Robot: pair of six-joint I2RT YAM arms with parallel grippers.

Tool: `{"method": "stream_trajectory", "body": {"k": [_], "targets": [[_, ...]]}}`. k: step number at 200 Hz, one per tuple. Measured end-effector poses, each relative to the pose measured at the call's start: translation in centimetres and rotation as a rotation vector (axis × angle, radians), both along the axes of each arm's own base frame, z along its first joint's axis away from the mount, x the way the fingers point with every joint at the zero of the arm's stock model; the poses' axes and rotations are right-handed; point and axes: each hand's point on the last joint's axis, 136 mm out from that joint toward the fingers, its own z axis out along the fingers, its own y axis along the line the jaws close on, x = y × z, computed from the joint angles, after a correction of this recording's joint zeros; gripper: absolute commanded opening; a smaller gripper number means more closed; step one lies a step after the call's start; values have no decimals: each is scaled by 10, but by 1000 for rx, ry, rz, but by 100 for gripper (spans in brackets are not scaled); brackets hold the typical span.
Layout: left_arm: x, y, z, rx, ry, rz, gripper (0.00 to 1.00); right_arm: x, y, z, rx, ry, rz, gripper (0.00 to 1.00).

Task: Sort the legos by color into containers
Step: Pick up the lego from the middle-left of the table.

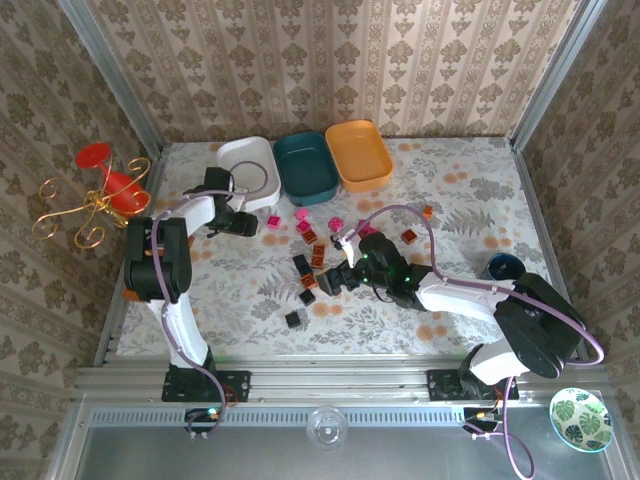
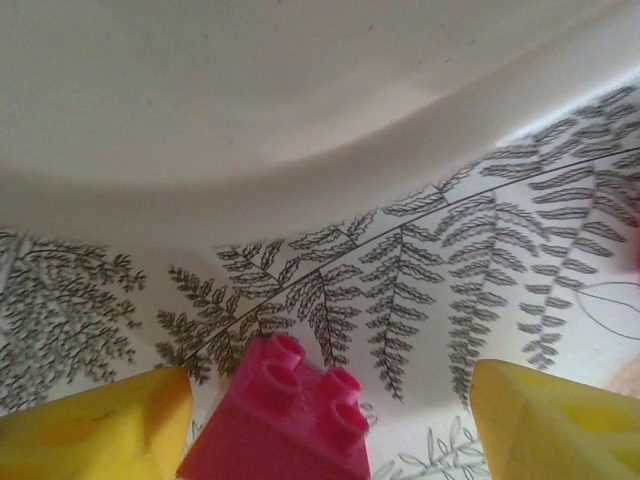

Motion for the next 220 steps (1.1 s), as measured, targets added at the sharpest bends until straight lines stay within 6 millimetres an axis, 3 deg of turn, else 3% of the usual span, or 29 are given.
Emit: {"method": "stream_trajectory", "body": {"k": [83, 110, 131, 150, 182, 220], "targets": [[-3, 2, -5, 13, 8, -19, 41, 5, -4, -12, -43, 10, -30, 98], [-10, -4, -1, 0, 2, -28, 38, 6, -5, -15, -52, 15, -35, 98], [-24, -19, 13, -45, -28, -51, 37, 6, -5, -15, -51, 13, -35, 98], [-27, -33, 41, -111, -112, -55, 37, 6, -5, -14, -48, 11, -35, 98], [6, -40, 97, -182, -305, -5, 37, 6, -5, -14, -48, 11, -35, 97], [73, -40, 131, -209, -434, 67, 39, 7, -6, -13, -47, 5, -41, 97]]}}
